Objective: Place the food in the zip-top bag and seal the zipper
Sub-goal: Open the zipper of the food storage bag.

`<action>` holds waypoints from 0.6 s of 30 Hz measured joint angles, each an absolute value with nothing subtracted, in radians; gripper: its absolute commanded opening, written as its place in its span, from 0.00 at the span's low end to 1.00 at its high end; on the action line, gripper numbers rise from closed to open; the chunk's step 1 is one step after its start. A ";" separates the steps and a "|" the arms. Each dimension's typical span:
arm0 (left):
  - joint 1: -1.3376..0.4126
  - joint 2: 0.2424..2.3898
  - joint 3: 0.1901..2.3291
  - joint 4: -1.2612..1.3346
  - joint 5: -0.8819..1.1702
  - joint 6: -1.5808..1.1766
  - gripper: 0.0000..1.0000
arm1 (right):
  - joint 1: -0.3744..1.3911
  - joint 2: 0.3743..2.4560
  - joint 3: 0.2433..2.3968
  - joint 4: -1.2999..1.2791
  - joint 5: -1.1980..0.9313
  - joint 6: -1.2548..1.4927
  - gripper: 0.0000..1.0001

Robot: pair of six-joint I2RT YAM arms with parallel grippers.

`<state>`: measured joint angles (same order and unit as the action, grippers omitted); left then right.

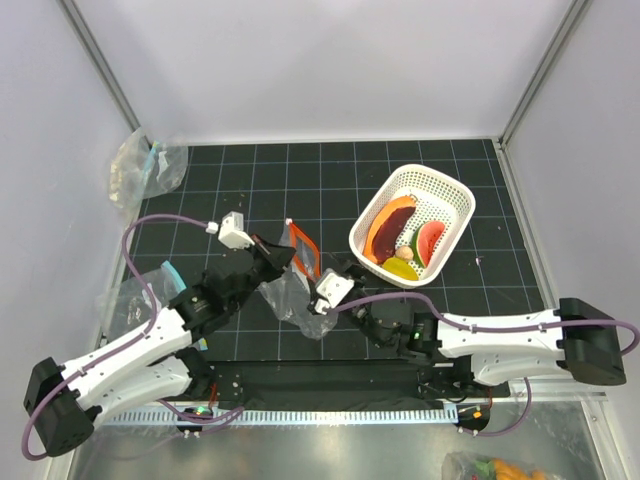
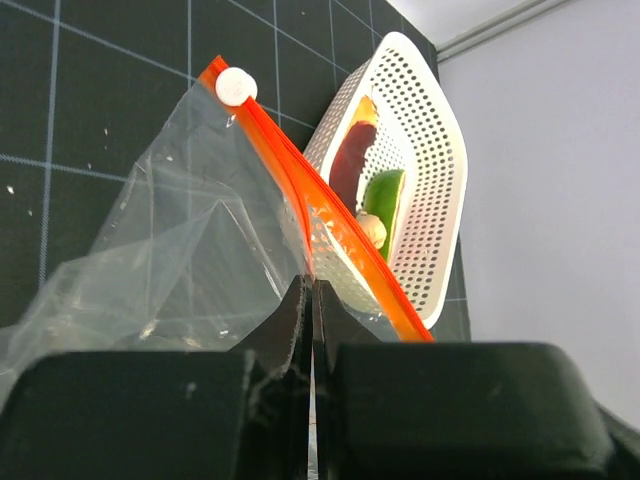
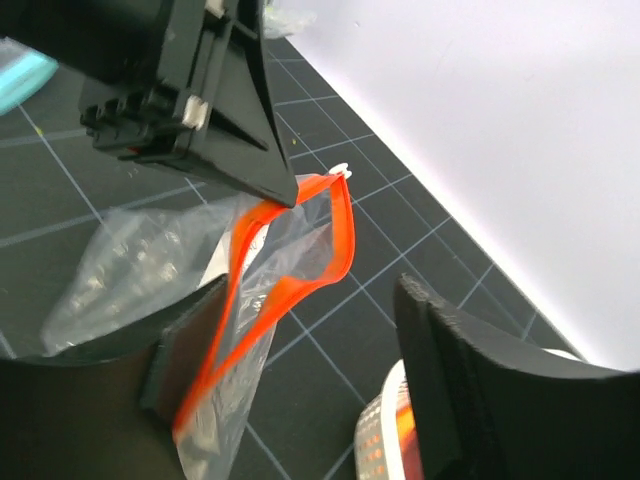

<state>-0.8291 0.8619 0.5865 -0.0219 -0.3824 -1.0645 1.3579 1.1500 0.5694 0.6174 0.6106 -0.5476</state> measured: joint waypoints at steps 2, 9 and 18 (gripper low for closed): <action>-0.829 0.863 0.597 -0.028 -0.388 -1.033 0.00 | 1.358 1.125 0.569 0.610 0.617 -0.518 0.77; -0.833 0.907 0.629 -0.050 -0.430 -0.942 0.00 | 1.347 1.052 0.572 0.587 0.633 -0.406 0.80; -0.877 0.933 0.652 -0.077 -0.554 -0.832 0.00 | 1.302 1.032 0.628 0.476 0.598 -0.251 0.78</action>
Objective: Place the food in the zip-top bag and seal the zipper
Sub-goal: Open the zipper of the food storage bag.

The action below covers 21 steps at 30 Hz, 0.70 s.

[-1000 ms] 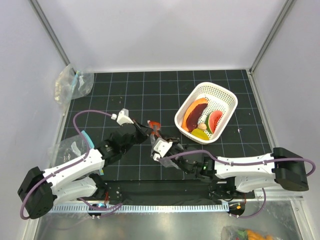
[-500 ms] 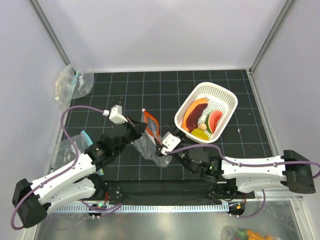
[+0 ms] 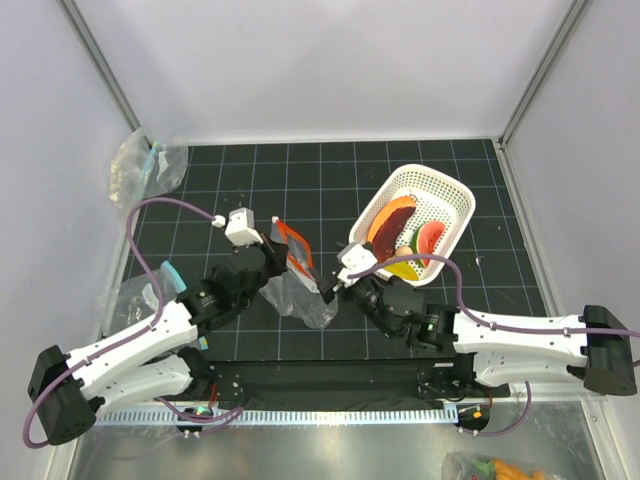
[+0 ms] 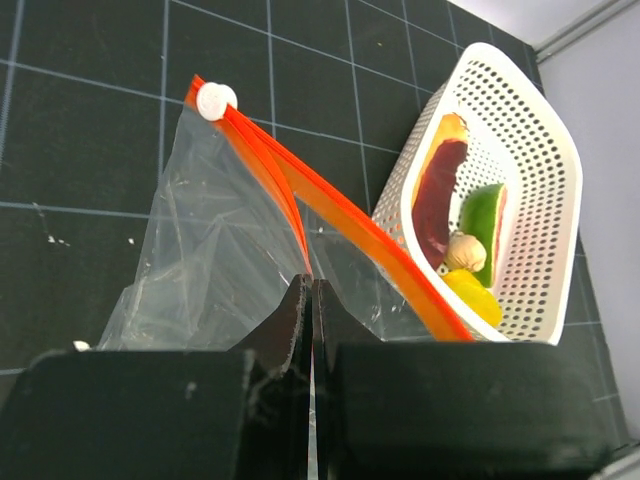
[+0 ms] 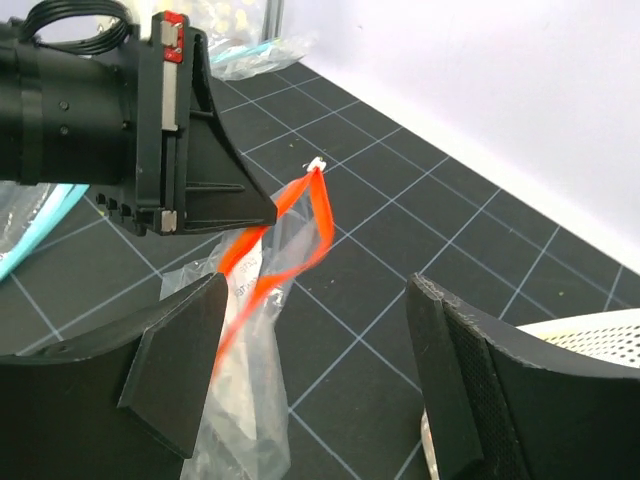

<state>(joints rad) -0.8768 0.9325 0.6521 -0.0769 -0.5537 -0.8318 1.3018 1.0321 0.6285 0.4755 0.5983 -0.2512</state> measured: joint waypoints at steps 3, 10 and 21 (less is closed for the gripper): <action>-0.878 0.933 0.657 -0.084 -0.559 -0.794 0.00 | 1.274 1.047 0.659 0.434 0.601 -0.198 0.75; -0.921 0.933 0.698 -0.091 -0.545 -0.653 0.00 | 1.178 1.056 0.678 0.374 0.545 -0.059 0.74; -0.983 0.949 0.720 -0.092 -0.578 -0.536 0.00 | 1.063 1.124 0.760 0.279 0.308 0.152 0.63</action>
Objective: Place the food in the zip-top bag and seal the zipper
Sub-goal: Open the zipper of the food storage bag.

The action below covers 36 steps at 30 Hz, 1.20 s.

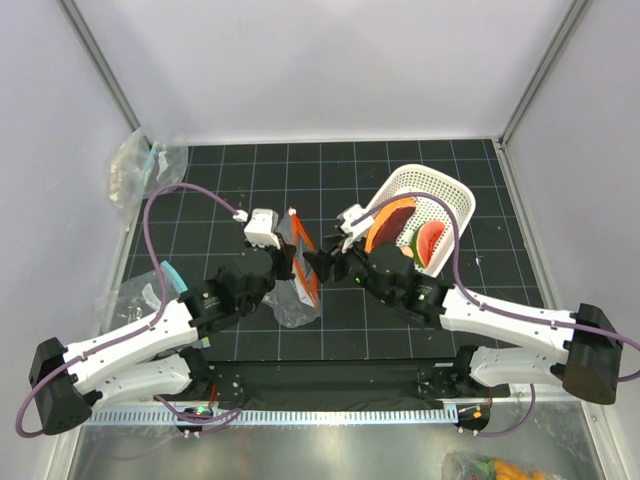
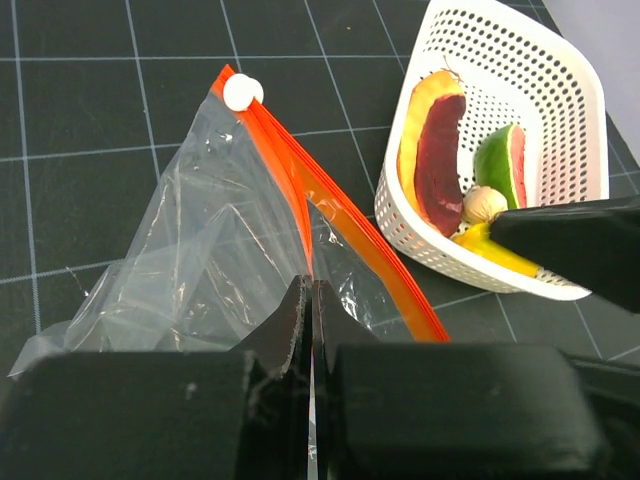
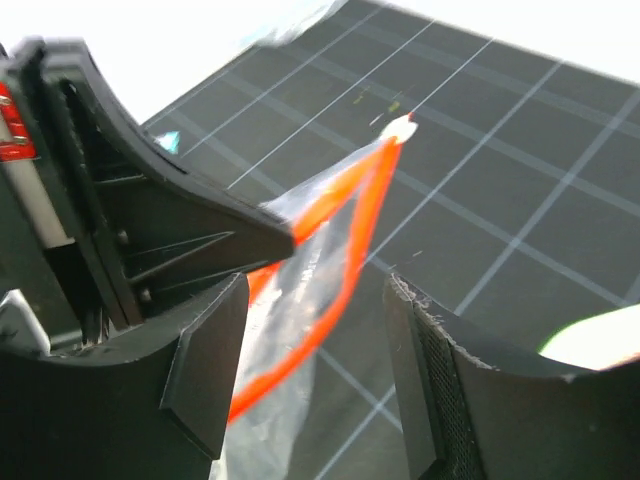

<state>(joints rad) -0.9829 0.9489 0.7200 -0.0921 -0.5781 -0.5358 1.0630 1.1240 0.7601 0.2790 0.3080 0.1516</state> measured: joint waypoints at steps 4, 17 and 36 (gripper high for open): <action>-1.003 0.950 0.720 -0.091 -0.596 -0.508 0.00 | 1.037 1.223 0.806 0.250 0.227 0.207 0.57; -1.028 0.935 0.720 -0.091 -0.671 -0.462 0.00 | 0.979 1.362 0.892 0.121 0.181 0.295 0.56; -1.028 0.893 0.720 -0.057 -0.657 -0.437 0.00 | 0.972 1.277 0.871 0.142 0.125 0.258 0.12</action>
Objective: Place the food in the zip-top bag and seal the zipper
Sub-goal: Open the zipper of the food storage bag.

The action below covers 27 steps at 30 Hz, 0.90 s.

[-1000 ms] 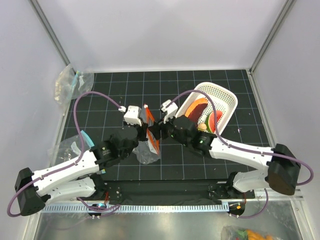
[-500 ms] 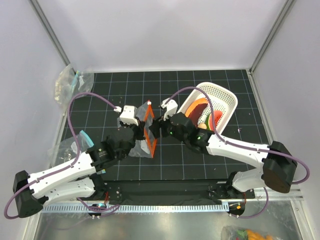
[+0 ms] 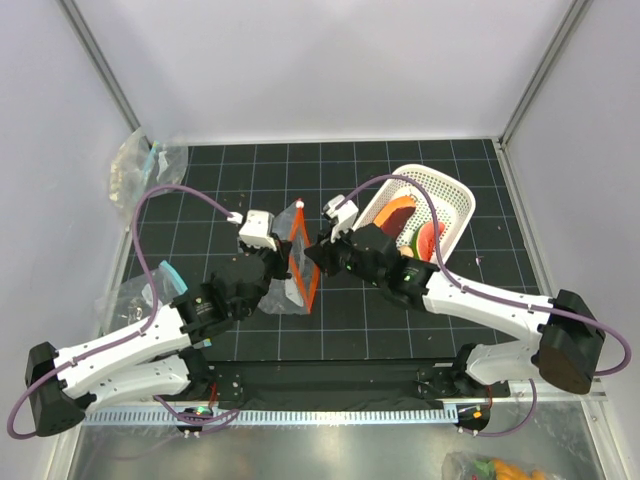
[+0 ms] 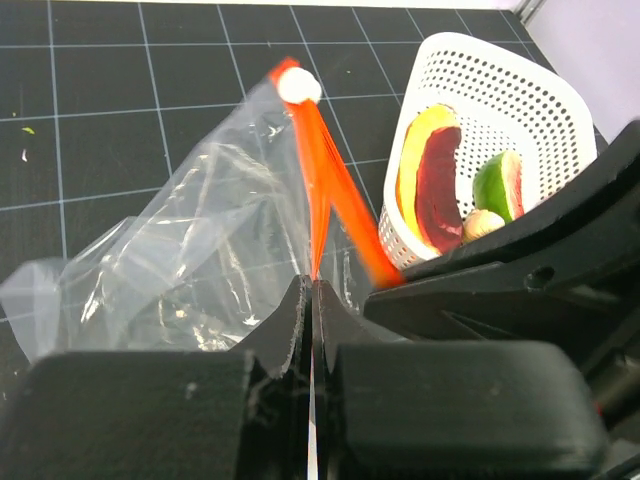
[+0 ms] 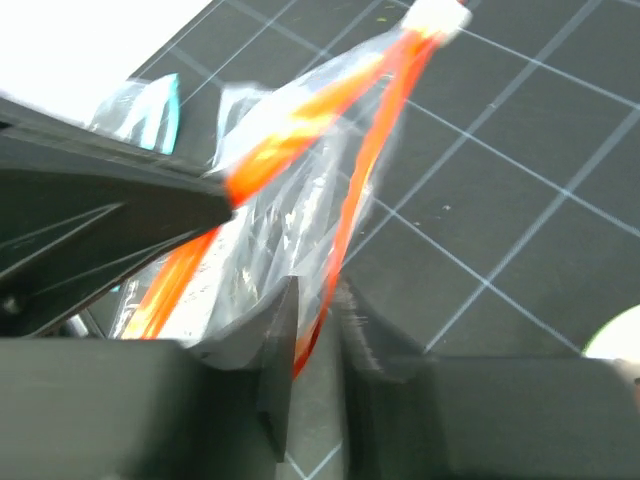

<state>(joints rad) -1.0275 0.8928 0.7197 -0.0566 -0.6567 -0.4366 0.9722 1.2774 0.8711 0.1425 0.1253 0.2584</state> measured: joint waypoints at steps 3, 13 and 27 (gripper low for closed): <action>-1.028 0.896 0.720 -0.056 -0.649 -0.437 0.07 | 0.972 1.283 0.871 0.153 0.089 0.260 0.01; -1.028 0.938 0.719 -0.042 -0.574 -0.468 0.78 | 0.972 1.225 0.754 0.241 0.206 0.265 0.01; -1.028 1.078 0.725 -0.026 -0.468 -0.498 0.68 | 0.968 1.197 0.691 0.372 0.248 0.268 0.01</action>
<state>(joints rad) -1.0283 1.0779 0.7254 -0.0261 -0.4679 -0.4980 0.9676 1.1973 0.6910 0.3721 0.2481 0.2676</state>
